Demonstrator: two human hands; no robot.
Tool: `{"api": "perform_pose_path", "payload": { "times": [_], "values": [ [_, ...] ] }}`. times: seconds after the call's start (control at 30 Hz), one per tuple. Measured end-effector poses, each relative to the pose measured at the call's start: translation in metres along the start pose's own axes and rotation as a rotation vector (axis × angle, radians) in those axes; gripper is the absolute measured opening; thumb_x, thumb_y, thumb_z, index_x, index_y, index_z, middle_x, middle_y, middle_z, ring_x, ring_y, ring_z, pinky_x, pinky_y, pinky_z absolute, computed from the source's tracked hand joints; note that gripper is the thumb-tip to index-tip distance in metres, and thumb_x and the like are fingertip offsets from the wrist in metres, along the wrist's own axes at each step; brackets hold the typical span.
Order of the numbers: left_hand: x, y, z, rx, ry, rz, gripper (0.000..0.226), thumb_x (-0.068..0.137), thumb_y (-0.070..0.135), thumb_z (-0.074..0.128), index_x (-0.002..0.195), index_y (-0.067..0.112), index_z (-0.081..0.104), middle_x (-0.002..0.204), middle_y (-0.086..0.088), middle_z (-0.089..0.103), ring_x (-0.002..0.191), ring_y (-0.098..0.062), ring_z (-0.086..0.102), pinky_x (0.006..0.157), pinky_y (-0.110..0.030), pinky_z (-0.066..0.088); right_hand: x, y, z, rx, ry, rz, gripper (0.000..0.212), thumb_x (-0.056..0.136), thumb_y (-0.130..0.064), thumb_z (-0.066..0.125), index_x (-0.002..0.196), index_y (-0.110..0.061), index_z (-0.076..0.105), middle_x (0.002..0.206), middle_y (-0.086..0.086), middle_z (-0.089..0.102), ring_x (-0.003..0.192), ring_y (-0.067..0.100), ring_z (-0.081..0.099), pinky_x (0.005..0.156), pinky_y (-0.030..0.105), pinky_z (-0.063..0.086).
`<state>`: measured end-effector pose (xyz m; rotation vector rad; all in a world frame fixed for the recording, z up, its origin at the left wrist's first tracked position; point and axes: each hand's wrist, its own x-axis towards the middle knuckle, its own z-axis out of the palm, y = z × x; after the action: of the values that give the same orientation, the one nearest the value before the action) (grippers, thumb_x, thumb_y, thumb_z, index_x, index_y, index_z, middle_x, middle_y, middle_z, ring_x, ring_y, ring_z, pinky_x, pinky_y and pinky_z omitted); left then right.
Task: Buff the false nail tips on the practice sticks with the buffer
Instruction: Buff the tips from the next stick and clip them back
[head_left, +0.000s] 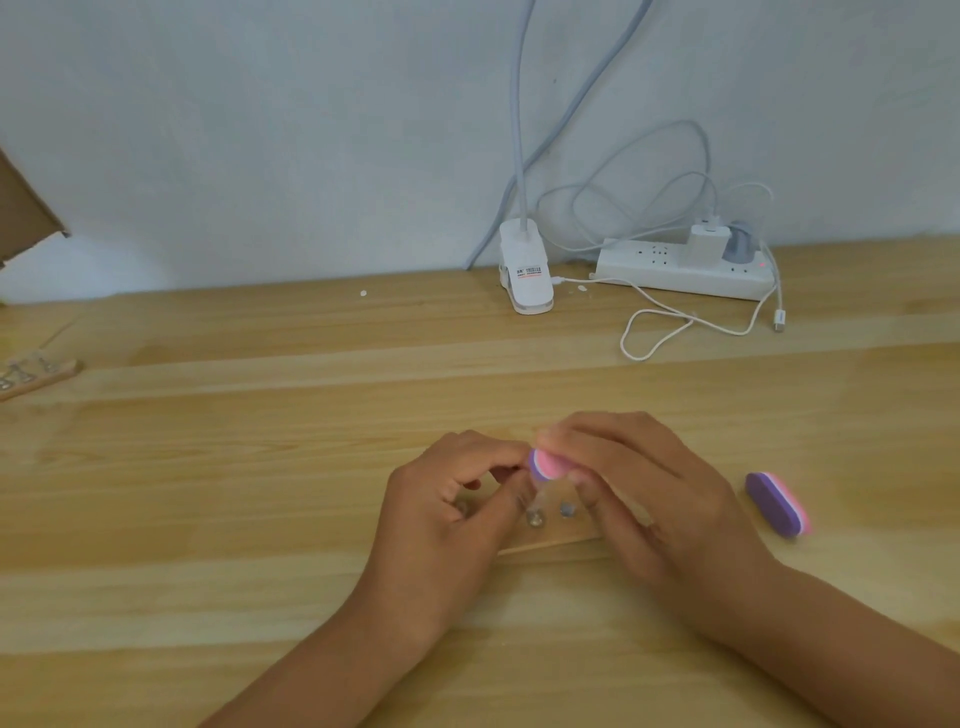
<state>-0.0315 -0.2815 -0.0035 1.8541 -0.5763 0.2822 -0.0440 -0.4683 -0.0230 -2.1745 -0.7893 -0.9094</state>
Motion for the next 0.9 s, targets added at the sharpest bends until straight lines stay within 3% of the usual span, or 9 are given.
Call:
{"api": "perform_pose_path", "payload": {
  "times": [0.17, 0.3, 0.47, 0.53, 0.63, 0.73, 0.83, 0.9],
  "values": [
    [0.0002, 0.0012, -0.0004, -0.015, -0.001, 0.015, 0.013, 0.082, 0.033, 0.068, 0.092, 0.031, 0.075, 0.078, 0.015, 0.069, 0.074, -0.004, 0.059, 0.066, -0.018, 0.044, -0.0005, -0.0023, 0.0016, 0.043, -0.024, -0.063, 0.031, 0.093, 0.002, 0.057, 0.122, -0.002, 0.068, 0.119, 0.01, 0.065, 0.111, 0.02, 0.062, 0.094, 0.028, 0.05],
    [0.0003, -0.0005, -0.0005, 0.018, -0.003, 0.015, 0.011, 0.083, 0.026, 0.069, 0.091, 0.025, 0.076, 0.077, 0.014, 0.068, 0.075, -0.007, 0.058, 0.068, -0.018, 0.042, 0.0008, 0.0007, -0.001, 0.029, 0.004, 0.005, 0.029, 0.095, -0.004, 0.055, 0.121, -0.003, 0.068, 0.118, 0.009, 0.066, 0.108, 0.02, 0.063, 0.093, 0.03, 0.051],
    [0.0007, -0.0016, -0.0008, 0.018, -0.003, 0.022, 0.011, 0.084, 0.029, 0.068, 0.093, 0.029, 0.075, 0.078, 0.015, 0.069, 0.075, -0.007, 0.059, 0.067, -0.023, 0.045, -0.0011, -0.0031, 0.0033, -0.014, -0.009, -0.051, 0.032, 0.089, 0.008, 0.062, 0.12, -0.001, 0.069, 0.116, 0.012, 0.067, 0.105, 0.023, 0.065, 0.088, 0.033, 0.053],
    [0.0005, -0.0025, -0.0006, 0.031, 0.002, 0.014, 0.01, 0.085, 0.023, 0.069, 0.092, 0.026, 0.076, 0.075, 0.015, 0.068, 0.074, -0.009, 0.058, 0.068, -0.024, 0.045, -0.0016, -0.0017, 0.0019, -0.037, 0.018, -0.002, 0.029, 0.092, 0.003, 0.06, 0.119, 0.0, 0.069, 0.116, 0.01, 0.067, 0.105, 0.023, 0.064, 0.089, 0.034, 0.052],
    [0.0013, -0.0005, -0.0005, 0.016, 0.003, 0.017, 0.011, 0.084, 0.03, 0.068, 0.093, 0.028, 0.075, 0.077, 0.013, 0.069, 0.075, -0.01, 0.06, 0.067, -0.027, 0.046, -0.0034, -0.0065, 0.0024, -0.009, 0.0, -0.027, 0.03, 0.094, 0.0, 0.058, 0.121, -0.001, 0.069, 0.118, 0.01, 0.066, 0.108, 0.021, 0.064, 0.093, 0.03, 0.051],
    [0.0015, -0.0005, -0.0009, 0.011, 0.003, 0.006, 0.01, 0.083, 0.024, 0.069, 0.09, 0.03, 0.074, 0.076, 0.014, 0.068, 0.074, -0.007, 0.057, 0.068, -0.022, 0.045, -0.0021, -0.0037, 0.0022, -0.062, -0.002, 0.0, 0.029, 0.091, 0.004, 0.062, 0.118, -0.001, 0.07, 0.116, 0.01, 0.067, 0.106, 0.021, 0.064, 0.095, 0.026, 0.049],
    [-0.0004, -0.0002, -0.002, -0.037, 0.024, -0.043, 0.014, 0.082, 0.017, 0.067, 0.083, 0.029, 0.073, 0.075, 0.017, 0.066, 0.072, -0.002, 0.056, 0.069, -0.017, 0.044, 0.0024, 0.0019, -0.0031, -0.096, 0.105, 0.117, 0.023, 0.095, -0.004, 0.059, 0.114, -0.003, 0.072, 0.111, 0.008, 0.068, 0.102, 0.022, 0.065, 0.095, 0.024, 0.048],
    [-0.0005, 0.0018, -0.0017, -0.047, -0.002, -0.058, 0.01, 0.083, 0.018, 0.067, 0.083, 0.025, 0.074, 0.073, 0.021, 0.066, 0.071, 0.002, 0.058, 0.07, -0.016, 0.043, 0.0028, -0.0013, -0.0036, -0.064, 0.131, 0.079, 0.024, 0.095, -0.005, 0.057, 0.114, -0.002, 0.071, 0.113, 0.007, 0.068, 0.104, 0.02, 0.064, 0.096, 0.023, 0.048]
  ]
}}
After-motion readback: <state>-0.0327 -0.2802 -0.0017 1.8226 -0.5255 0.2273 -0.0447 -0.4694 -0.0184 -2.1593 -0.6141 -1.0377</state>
